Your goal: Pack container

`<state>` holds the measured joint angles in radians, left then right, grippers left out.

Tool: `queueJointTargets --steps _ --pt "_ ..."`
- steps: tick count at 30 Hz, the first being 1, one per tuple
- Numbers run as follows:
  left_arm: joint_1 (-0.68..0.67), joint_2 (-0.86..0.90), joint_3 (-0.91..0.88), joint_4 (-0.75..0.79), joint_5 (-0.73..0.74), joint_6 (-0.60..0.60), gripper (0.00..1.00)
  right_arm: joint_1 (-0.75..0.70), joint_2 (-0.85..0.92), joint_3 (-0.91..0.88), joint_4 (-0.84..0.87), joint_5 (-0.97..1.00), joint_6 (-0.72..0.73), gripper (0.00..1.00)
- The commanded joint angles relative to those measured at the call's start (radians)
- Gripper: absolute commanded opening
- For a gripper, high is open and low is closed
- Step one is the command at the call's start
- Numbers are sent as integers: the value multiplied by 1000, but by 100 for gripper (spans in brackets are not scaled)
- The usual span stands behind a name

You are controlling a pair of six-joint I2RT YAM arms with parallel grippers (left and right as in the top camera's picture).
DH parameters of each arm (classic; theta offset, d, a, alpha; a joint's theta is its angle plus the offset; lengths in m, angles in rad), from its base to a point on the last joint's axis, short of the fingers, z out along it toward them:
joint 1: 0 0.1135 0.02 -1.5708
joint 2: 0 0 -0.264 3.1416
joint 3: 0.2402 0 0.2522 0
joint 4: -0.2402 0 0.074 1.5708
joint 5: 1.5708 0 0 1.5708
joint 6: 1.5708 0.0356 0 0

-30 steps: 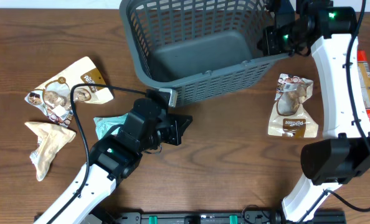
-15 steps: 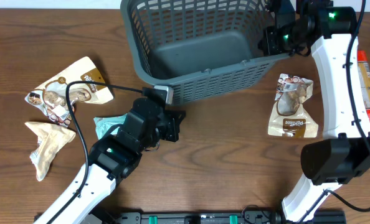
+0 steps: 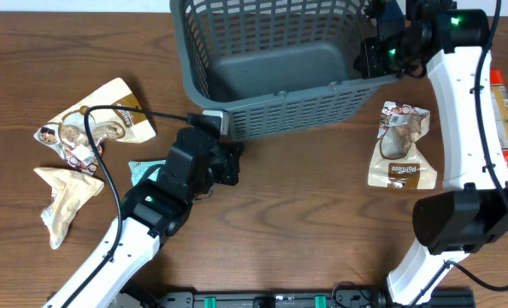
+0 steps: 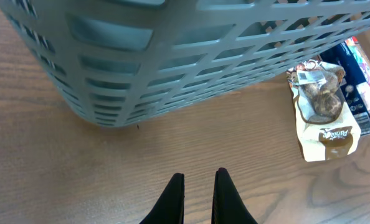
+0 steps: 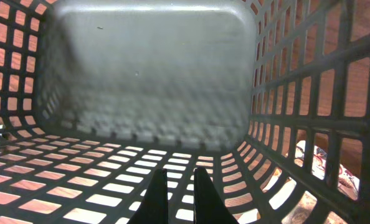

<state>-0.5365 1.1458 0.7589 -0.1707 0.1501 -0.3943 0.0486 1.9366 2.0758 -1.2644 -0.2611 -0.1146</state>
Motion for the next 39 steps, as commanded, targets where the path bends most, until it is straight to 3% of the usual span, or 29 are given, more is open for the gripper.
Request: queueJointTargets --steps 1,39 --pt "10 5 25 19 -14 32 6 11 12 -4 -11 2 -14 1" --pt "61 5 95 75 -114 159 6 12 12 -4 -68 -21 -13 1"
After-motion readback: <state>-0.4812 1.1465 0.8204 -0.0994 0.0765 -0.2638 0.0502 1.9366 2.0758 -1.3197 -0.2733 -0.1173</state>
